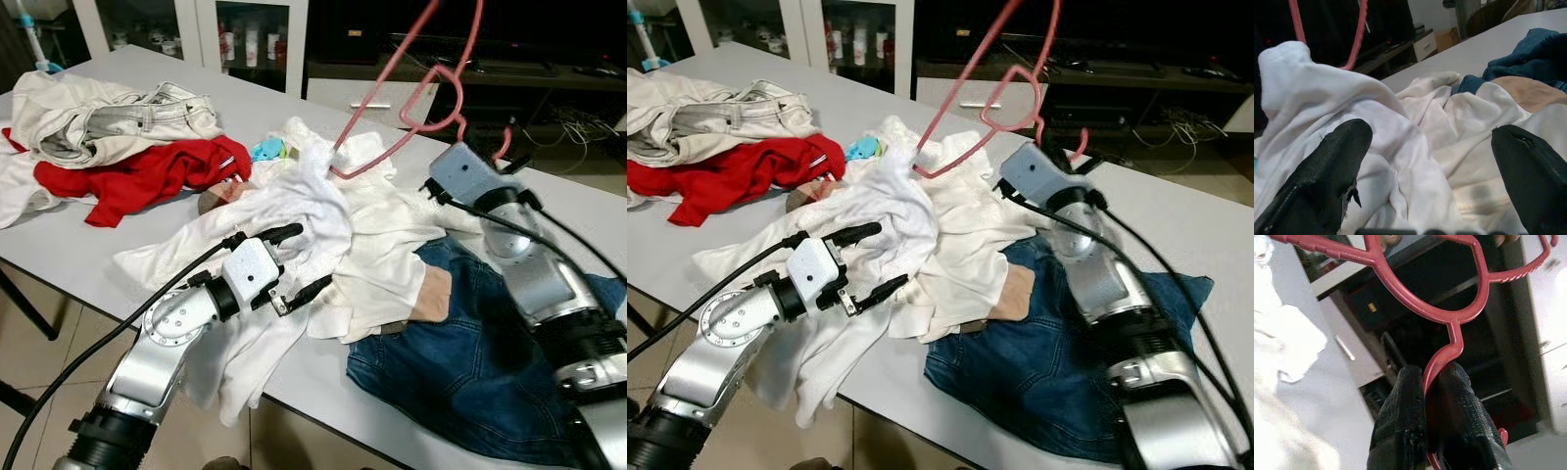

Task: Hang hanger

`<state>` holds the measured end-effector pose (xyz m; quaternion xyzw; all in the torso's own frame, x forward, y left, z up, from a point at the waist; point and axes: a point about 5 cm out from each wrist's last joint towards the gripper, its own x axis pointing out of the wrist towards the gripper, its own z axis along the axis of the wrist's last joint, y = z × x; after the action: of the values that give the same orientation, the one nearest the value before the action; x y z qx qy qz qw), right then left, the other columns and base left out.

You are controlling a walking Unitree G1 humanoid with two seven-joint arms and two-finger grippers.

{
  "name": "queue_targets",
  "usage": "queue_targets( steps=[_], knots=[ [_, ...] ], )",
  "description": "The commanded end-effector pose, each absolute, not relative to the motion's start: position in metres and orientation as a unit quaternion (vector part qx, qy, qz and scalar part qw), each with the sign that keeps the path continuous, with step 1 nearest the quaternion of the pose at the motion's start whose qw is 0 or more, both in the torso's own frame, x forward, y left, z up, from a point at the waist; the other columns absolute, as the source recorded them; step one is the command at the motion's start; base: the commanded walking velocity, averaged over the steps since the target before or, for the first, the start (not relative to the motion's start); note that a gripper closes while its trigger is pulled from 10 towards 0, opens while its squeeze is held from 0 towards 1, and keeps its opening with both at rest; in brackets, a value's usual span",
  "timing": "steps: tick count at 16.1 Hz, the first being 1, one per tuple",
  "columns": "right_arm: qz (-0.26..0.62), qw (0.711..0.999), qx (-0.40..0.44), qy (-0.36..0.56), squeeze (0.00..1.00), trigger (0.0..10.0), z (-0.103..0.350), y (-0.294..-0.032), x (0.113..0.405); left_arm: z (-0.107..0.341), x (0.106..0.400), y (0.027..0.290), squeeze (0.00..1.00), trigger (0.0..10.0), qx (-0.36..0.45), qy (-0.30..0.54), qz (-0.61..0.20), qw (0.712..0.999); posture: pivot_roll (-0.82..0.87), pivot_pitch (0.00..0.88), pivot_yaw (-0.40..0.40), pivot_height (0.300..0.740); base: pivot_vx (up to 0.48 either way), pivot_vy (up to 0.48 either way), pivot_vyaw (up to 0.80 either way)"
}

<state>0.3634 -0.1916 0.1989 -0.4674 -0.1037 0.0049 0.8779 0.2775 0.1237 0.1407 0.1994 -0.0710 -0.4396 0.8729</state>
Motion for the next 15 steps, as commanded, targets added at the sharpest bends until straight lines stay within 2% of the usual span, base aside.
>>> queue_targets(
  steps=[1,3,5,7,8,10,14,15],
  knots=[
    [-0.028,0.869,-0.476,-0.134,0.0,10.0,0.218,-0.202,0.364,0.14,0.279,0.121,0.0,10.0,0.209,-0.072,-0.448,0.866,0.0,0.0,-0.075,0.74,0.0,0.0,0.0],
    [-0.068,0.898,-0.406,-0.159,0.0,10.0,0.235,-0.21,0.362,0.14,0.28,0.119,0.0,10.0,0.208,-0.073,-0.448,0.866,0.0,0.0,-0.08,0.74,0.0,0.0,0.0],
    [-0.044,0.919,-0.367,-0.139,0.0,10.0,0.228,-0.205,0.363,0.139,0.279,0.118,0.0,10.0,0.206,-0.073,-0.448,0.867,0.0,0.0,-0.081,0.74,0.0,0.0,0.0],
    [-0.049,0.968,-0.236,-0.07,0.0,10.0,0.208,-0.209,0.366,0.137,0.278,0.116,0.0,10.0,0.209,-0.072,-0.45,0.865,0.0,0.0,-0.085,0.74,0.0,0.0,0.0],
    [-0.046,0.968,-0.239,-0.067,0.0,10.0,0.206,-0.209,0.366,0.137,0.279,0.116,0.0,10.0,0.21,-0.072,-0.449,0.865,0.0,0.0,-0.084,0.74,0.0,0.0,0.0],
    [-0.061,0.939,-0.314,-0.124,0.0,10.0,0.221,-0.212,0.362,0.137,0.281,0.117,0.0,10.0,0.21,-0.074,-0.447,0.867,0.0,0.0,-0.082,0.74,0.0,0.0,0.0],
    [-0.096,0.956,-0.219,-0.171,0.0,10.0,0.233,-0.211,0.354,0.139,0.284,0.116,0.0,10.0,0.21,-0.079,-0.444,0.867,0.0,0.0,-0.08,0.74,0.0,0.0,0.0],
    [-0.091,0.968,-0.165,-0.168,0.0,10.0,0.222,-0.2,0.349,0.141,0.286,0.115,0.0,10.0,0.207,-0.084,-0.442,0.869,-0.01,0.0,-0.076,0.74,0.0,0.0,0.0]
  ],
)
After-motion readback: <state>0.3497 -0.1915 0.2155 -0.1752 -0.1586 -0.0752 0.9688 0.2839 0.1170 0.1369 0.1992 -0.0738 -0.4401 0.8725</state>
